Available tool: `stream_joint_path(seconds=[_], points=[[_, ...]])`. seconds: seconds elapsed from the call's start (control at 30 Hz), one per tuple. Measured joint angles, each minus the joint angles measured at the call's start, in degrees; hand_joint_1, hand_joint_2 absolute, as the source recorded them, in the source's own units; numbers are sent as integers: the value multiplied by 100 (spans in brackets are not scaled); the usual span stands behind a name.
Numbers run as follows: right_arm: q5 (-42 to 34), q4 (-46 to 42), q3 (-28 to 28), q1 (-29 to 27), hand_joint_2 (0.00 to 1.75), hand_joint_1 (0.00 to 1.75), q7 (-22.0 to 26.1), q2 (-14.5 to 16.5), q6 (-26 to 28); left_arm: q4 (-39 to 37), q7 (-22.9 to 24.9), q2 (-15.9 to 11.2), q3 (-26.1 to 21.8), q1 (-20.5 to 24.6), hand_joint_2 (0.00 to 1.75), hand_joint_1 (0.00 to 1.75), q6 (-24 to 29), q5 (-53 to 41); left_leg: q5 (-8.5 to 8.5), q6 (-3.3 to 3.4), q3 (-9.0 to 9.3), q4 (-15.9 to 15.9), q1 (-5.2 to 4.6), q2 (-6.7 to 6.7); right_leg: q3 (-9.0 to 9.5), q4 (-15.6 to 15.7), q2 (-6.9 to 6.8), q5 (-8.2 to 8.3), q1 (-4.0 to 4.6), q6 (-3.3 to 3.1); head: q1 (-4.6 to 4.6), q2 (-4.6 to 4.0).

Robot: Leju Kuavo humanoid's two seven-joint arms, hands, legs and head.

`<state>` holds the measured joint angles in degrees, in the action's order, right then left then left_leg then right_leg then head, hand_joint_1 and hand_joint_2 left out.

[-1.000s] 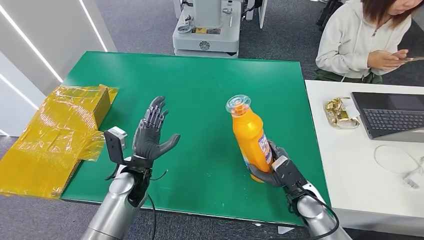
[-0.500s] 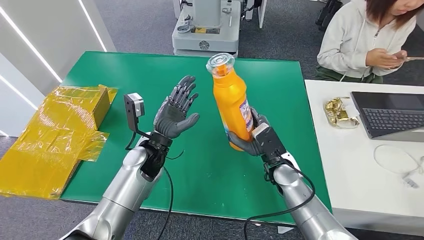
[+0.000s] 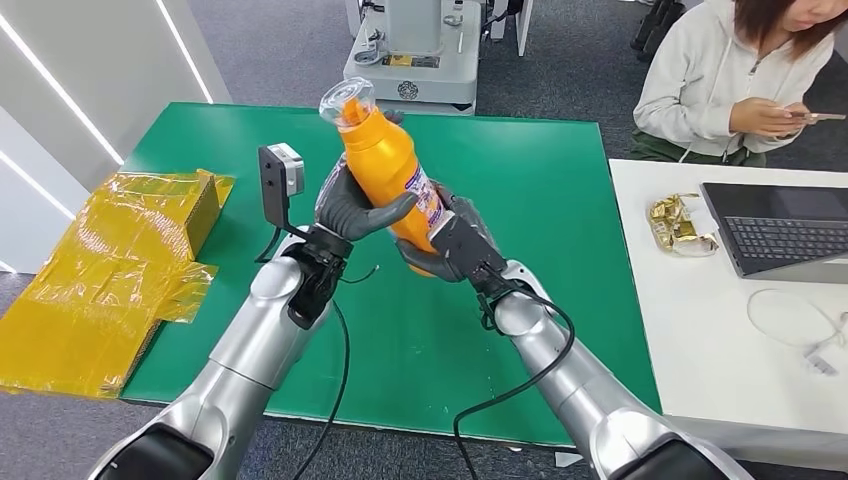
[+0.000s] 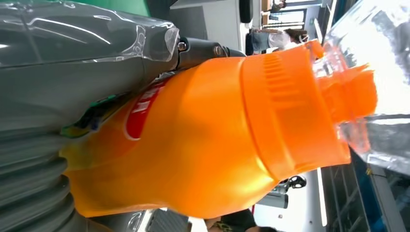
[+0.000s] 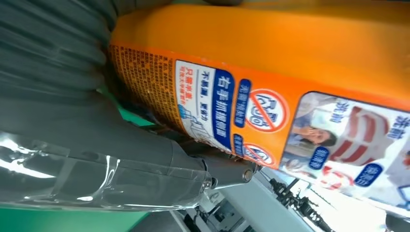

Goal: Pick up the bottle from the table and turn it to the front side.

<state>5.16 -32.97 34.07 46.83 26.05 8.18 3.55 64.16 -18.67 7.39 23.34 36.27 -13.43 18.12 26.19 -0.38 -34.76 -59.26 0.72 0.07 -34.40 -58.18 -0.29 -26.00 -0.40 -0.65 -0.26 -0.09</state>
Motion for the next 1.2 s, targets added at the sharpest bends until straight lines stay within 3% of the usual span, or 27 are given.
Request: stream_joint_path(seconds=[0.33,0.47,0.9,1.03,1.07,1.17,1.2], points=[[543,276,206,113,175,175,-236,20,90,-474,7,-86,-1,566,175,3,-123,16,0,0,0,-2,-1,0,0,1,0,0,-1,0,-1,0],[658,322,215,96,175,175,-247,-18,127,-589,7,-101,-14,687,175,173,-253,244,0,0,0,-2,-1,-1,-1,1,0,0,-1,0,-1,0],[803,332,169,0,175,173,-125,-228,126,-761,238,-93,-25,768,175,175,-821,801,0,0,0,-2,-1,-1,-1,1,0,0,-1,0,-1,0],[803,314,152,-52,175,165,-99,-257,181,-828,272,-64,-3,752,175,175,-923,877,0,0,0,-2,-1,-1,-1,2,0,0,-1,0,0,0],[797,309,145,-67,175,147,-91,-264,200,-840,286,-55,2,748,175,175,-935,890,0,0,0,-2,-1,-1,-2,2,0,0,-1,0,0,0],[757,288,114,-106,175,27,-69,-280,207,-866,321,-40,9,728,175,175,-961,917,0,0,0,-2,-1,0,-2,2,1,0,-1,0,-1,0],[742,279,105,-118,175,2,-62,-284,200,-876,323,-39,16,721,175,175,-964,916,1,0,0,-2,-1,0,-2,2,1,0,0,0,-1,0]])
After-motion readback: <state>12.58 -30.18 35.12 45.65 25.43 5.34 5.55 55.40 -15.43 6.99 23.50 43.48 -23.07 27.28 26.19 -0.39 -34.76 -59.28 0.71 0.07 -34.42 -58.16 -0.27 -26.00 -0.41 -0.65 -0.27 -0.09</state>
